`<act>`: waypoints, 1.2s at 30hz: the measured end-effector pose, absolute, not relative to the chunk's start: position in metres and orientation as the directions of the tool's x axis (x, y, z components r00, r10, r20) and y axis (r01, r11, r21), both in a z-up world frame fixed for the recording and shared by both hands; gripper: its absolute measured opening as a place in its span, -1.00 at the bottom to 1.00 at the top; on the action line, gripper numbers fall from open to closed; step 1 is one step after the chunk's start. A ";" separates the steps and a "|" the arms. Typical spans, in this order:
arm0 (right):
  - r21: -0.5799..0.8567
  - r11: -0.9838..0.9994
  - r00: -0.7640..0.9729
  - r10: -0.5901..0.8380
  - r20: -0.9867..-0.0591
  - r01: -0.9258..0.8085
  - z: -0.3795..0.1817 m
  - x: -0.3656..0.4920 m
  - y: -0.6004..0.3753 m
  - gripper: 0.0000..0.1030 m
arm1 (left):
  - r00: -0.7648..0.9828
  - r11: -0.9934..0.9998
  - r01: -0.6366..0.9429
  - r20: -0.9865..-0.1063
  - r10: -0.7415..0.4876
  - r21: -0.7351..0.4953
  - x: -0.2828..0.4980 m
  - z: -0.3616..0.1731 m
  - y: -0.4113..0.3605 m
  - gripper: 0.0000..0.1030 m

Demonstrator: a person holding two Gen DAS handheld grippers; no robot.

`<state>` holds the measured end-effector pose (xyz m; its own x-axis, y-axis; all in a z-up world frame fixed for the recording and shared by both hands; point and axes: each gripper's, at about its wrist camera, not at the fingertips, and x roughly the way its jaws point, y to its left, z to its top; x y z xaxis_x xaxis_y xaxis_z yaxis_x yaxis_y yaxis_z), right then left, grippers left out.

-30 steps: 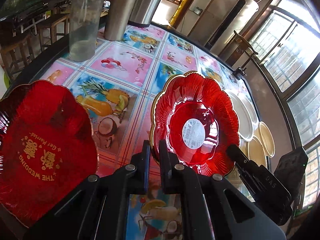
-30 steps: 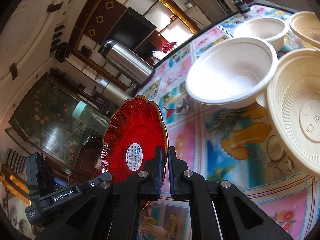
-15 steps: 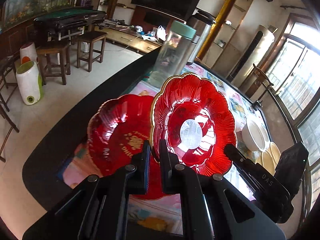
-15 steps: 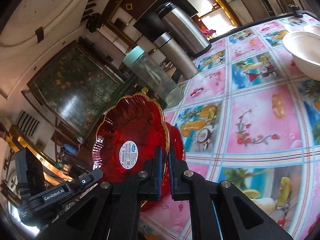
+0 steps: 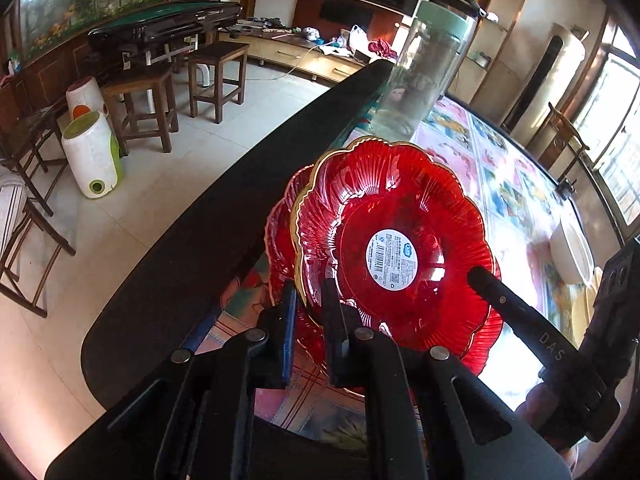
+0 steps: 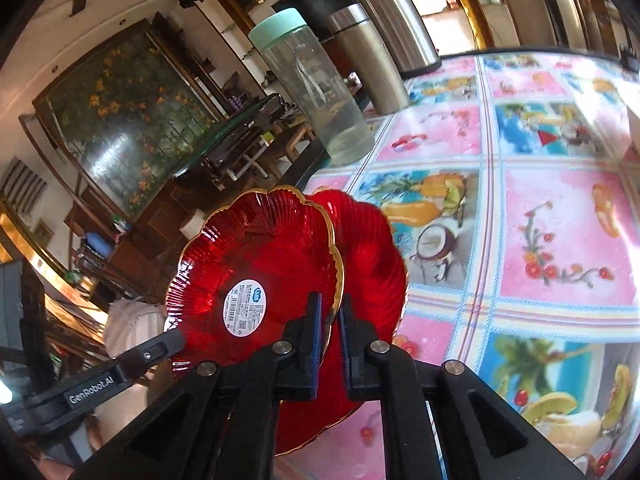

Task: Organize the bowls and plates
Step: 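Lift the red plate and lower it onto the other red plate, then open both grippers to release the red plate and withdraw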

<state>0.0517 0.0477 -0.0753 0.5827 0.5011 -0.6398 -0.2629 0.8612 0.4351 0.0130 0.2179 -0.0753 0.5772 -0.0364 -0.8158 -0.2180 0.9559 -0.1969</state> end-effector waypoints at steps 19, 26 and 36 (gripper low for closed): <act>0.275 0.910 0.698 0.414 -0.584 -0.311 -0.055 0.035 0.043 -0.23 | 0.639 0.964 -0.246 -0.765 0.086 -0.097 -0.006 -0.055 0.227 -0.78; 0.429 0.879 0.810 0.400 -0.429 -0.207 -0.039 0.021 -0.023 0.09 | 0.652 0.967 -0.227 -0.756 0.063 -0.114 -0.016 -0.050 0.219 -0.78; 0.425 0.902 0.875 0.269 -0.402 -0.081 -0.029 -0.003 -0.107 0.35 | 0.675 0.998 0.024 -0.736 -0.053 -0.049 -0.032 -0.042 0.122 0.26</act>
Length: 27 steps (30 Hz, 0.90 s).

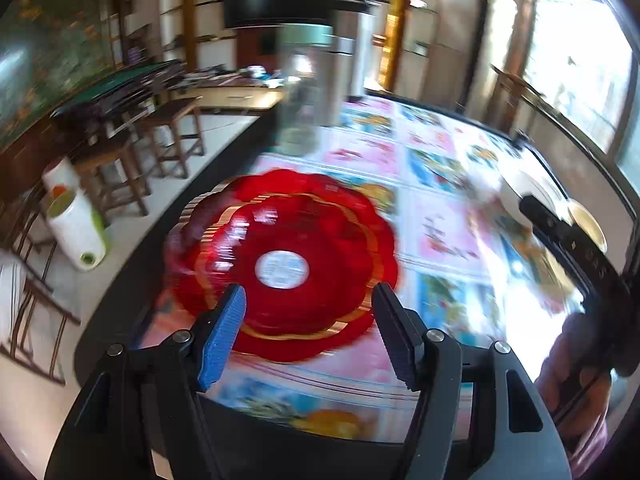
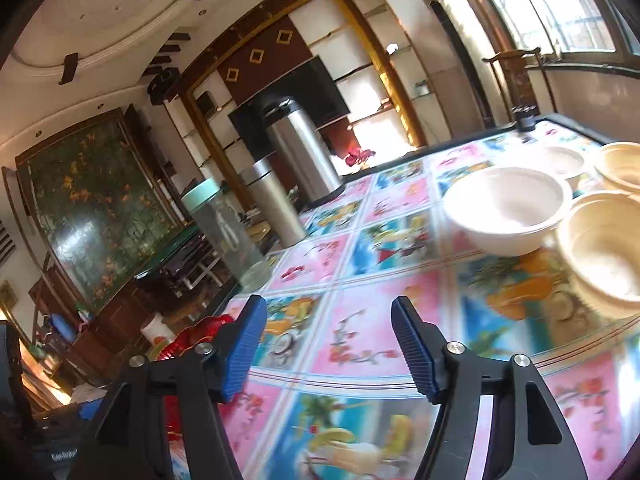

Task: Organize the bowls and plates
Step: 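Open both grippers to release the red plate and withdraw, then move both grippers to the rim of a cream plastic bowl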

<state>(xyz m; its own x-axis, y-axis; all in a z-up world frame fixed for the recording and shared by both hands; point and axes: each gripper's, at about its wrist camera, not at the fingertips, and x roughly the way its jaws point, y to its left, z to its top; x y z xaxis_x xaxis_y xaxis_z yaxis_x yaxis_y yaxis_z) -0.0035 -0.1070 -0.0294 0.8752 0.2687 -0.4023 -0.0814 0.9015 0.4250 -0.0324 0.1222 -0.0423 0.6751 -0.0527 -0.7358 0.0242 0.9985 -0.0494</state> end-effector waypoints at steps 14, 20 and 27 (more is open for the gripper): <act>0.364 0.926 0.941 0.036 -0.336 0.094 -0.013 -0.065 -0.286 0.65 | 0.380 0.911 0.370 -0.866 -0.326 -0.181 -0.016 -0.075 -0.038 0.26; 0.411 0.904 0.855 0.122 -0.504 0.114 -0.011 -0.037 -0.372 0.69 | 0.279 0.878 0.379 -0.868 -0.410 -0.293 0.021 -0.060 -0.099 0.26; 0.639 0.754 0.722 0.357 -0.593 0.152 -0.038 0.015 -0.422 0.64 | 0.182 0.873 0.318 -0.880 -0.439 -0.370 0.071 -0.052 -0.149 0.26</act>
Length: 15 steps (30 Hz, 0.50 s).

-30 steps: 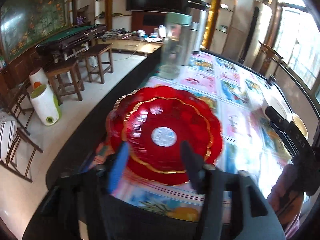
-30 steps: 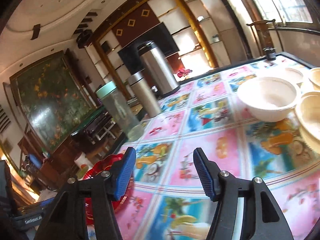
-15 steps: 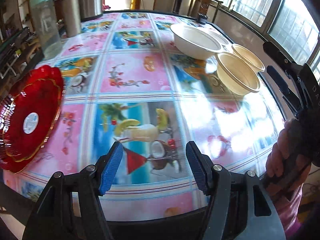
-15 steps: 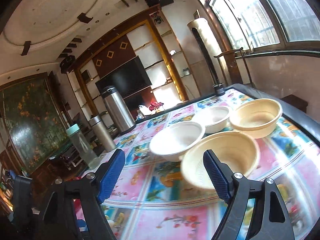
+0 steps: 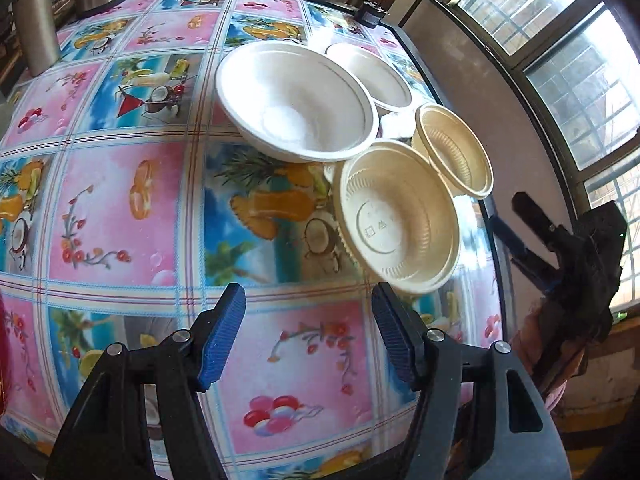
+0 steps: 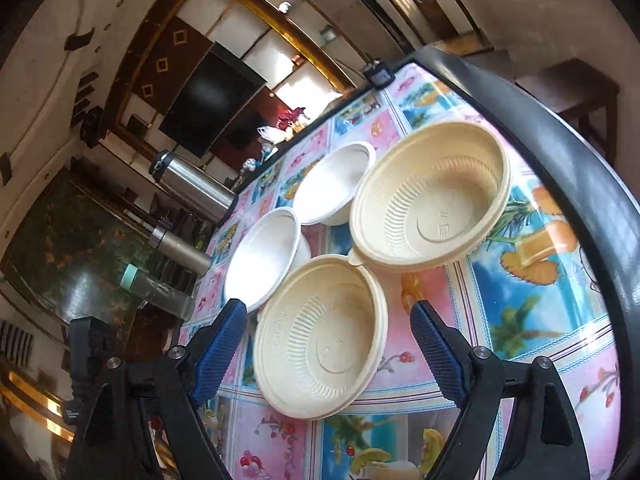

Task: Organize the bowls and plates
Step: 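Move both grippers to the rim of a cream plastic bowl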

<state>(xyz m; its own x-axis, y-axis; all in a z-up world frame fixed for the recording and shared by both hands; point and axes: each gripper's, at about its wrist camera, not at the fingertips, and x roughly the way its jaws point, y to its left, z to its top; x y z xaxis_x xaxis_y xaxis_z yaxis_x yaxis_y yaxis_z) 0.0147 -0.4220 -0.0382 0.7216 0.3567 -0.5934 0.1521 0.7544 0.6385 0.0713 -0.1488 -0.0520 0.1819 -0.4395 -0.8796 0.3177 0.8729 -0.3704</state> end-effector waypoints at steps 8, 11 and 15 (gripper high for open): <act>0.667 0.715 0.665 0.395 -0.633 0.210 -0.078 0.027 -0.420 0.19 | 0.142 0.874 0.272 -0.881 -0.450 -0.403 0.092 -0.061 -0.175 0.28; 0.690 0.689 0.671 0.405 -0.621 0.224 -0.083 0.026 -0.426 0.13 | 0.136 0.867 0.241 -0.869 -0.476 -0.437 0.098 -0.066 -0.179 0.28; 0.681 0.698 0.670 0.399 -0.626 0.221 -0.081 0.028 -0.423 0.00 | 0.124 0.855 0.241 -0.859 -0.497 -0.460 0.101 -0.070 -0.188 0.28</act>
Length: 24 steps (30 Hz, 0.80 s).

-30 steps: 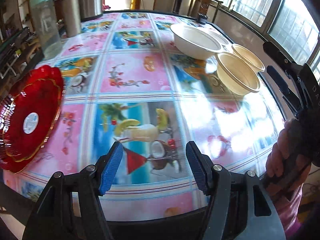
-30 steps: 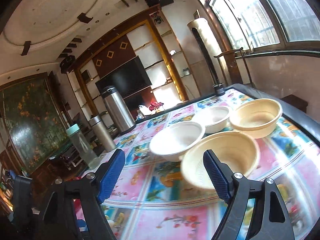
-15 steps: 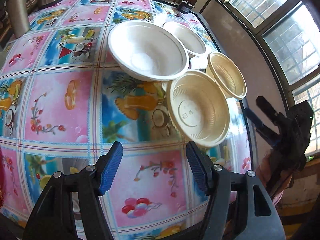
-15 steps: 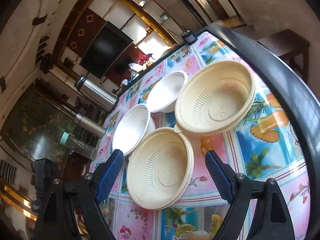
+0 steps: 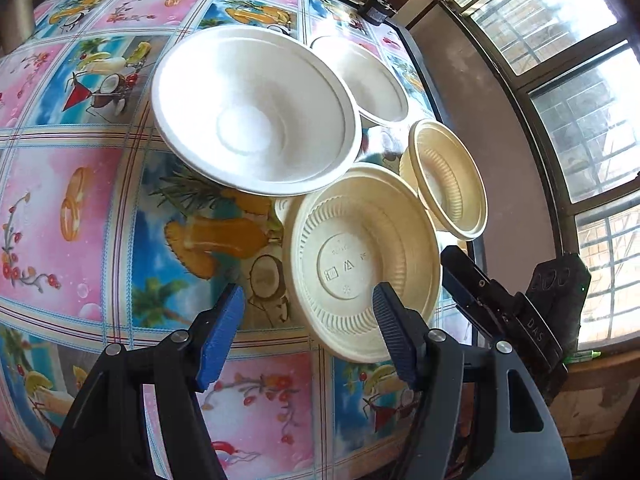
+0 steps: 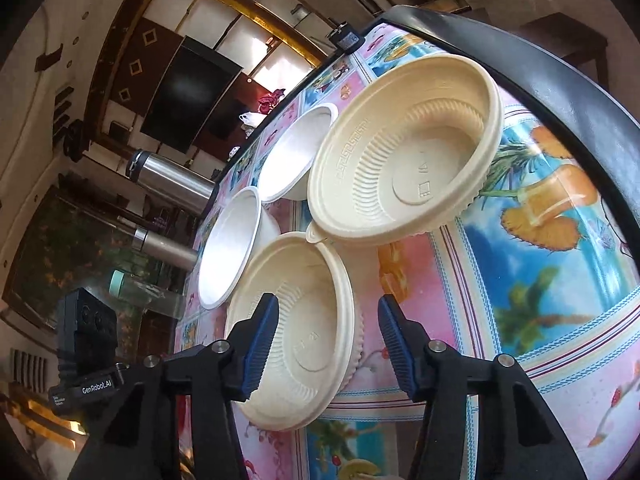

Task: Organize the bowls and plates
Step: 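Move both grippers to the rim of a cream plastic bowl, then close both grippers on the cream plastic bowl rim and lift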

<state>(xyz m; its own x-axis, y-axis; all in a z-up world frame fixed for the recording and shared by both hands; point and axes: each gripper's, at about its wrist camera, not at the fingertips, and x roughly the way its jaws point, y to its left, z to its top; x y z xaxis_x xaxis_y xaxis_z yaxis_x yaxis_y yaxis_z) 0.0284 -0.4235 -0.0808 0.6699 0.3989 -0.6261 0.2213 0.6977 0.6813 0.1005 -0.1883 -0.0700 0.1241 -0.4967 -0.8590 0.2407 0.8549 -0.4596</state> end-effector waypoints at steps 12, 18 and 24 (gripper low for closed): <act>0.674 0.697 0.663 0.386 -0.641 0.246 -0.083 0.030 -0.420 -0.14 | 0.209 0.874 0.238 -0.857 -0.471 -0.423 0.104 -0.075 -0.202 0.27; 0.680 0.695 0.671 0.391 -0.630 0.233 -0.081 0.030 -0.421 -0.13 | 0.237 0.886 0.264 -0.865 -0.443 -0.382 0.103 -0.075 -0.208 -0.22; 0.665 0.701 0.670 0.366 -0.646 0.257 -0.082 0.030 -0.423 -0.37 | 0.241 0.893 0.257 -0.870 -0.431 -0.371 0.106 -0.080 -0.204 -0.54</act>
<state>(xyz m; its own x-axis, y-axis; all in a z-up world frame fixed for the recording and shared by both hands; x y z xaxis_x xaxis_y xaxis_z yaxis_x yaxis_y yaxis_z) 0.0299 -0.4225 -0.0821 0.6700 0.3662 -0.6458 0.2573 0.7014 0.6647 0.1063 -0.2039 -0.0798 0.2411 -0.4305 -0.8698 0.2568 0.8926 -0.3706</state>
